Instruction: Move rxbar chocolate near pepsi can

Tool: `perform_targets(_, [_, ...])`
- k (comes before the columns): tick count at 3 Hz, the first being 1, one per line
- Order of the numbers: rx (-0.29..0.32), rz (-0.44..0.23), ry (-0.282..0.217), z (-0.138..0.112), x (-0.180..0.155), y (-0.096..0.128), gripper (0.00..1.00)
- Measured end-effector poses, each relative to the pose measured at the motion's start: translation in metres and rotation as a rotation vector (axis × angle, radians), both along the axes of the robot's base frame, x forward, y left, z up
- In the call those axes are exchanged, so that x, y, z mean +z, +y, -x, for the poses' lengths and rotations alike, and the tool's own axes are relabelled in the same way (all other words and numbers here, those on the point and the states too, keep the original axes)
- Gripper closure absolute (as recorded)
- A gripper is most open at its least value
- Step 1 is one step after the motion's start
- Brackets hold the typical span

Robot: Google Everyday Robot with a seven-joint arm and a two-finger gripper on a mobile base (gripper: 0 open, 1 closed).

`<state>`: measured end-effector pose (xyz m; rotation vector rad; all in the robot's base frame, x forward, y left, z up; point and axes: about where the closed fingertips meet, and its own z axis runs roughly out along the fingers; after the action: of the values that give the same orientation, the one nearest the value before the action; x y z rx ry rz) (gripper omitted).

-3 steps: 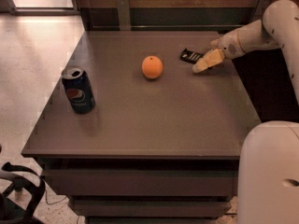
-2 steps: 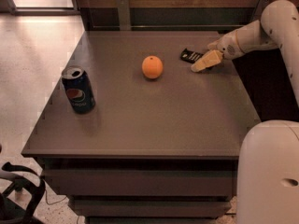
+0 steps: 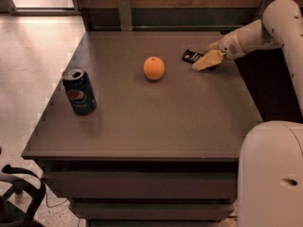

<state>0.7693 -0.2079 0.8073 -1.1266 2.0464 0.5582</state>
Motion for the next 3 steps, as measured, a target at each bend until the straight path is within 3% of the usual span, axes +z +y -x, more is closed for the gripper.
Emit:
perform_targets(1, [0.000, 0.000, 0.000, 0.0000, 0.0047, 0.0001, 0.84])
perform_targets(2, [0.001, 0.000, 0.001, -0.0001, 0.0081, 0.0007, 1.00])
perform_targets(3, [0.002, 0.000, 0.001, -0.0003, 0.0078, 0.0016, 1.00])
